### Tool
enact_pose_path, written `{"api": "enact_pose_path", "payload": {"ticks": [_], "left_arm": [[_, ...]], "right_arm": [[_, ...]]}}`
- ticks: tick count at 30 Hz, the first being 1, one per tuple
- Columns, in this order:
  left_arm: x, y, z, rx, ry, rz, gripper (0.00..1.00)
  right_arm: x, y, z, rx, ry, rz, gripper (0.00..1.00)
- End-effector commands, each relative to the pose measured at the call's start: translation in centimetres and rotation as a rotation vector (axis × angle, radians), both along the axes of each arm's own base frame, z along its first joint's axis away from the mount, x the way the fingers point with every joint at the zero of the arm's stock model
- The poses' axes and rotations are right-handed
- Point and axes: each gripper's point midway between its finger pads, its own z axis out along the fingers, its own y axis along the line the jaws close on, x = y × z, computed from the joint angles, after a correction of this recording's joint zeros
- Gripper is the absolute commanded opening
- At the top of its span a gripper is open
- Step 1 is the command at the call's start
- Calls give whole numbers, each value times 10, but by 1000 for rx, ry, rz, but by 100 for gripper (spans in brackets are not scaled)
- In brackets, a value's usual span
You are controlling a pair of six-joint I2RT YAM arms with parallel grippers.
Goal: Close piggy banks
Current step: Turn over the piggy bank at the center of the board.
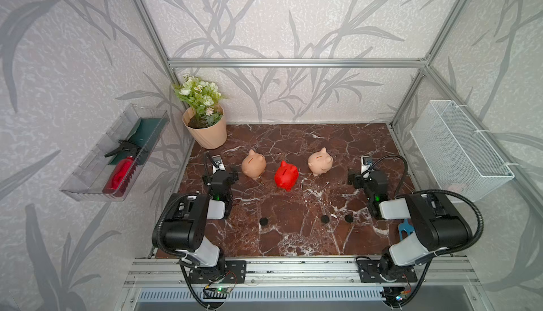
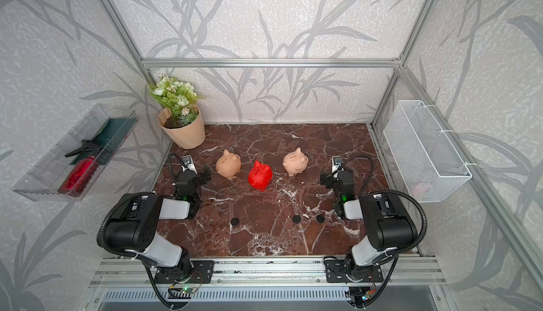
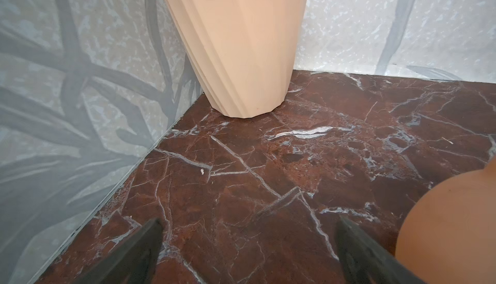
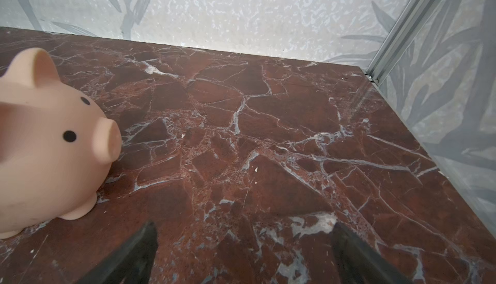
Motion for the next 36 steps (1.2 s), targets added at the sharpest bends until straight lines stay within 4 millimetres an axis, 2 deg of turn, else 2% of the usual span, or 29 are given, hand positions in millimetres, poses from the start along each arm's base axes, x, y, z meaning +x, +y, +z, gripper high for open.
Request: {"api": "enact_pose_path", "payload": {"ticks": [1, 30, 36], "left_arm": [[-1, 2, -2, -10, 0, 2, 99], [-1, 1, -1, -9, -4, -1, 99], [-19, 4, 19, -7, -100, 21, 99]], "right_arm": [[4, -2, 10, 3, -39, -12, 99], [4, -2, 10, 4, -41, -13, 99], [-6, -7, 22, 19, -101, -34, 99]]}}
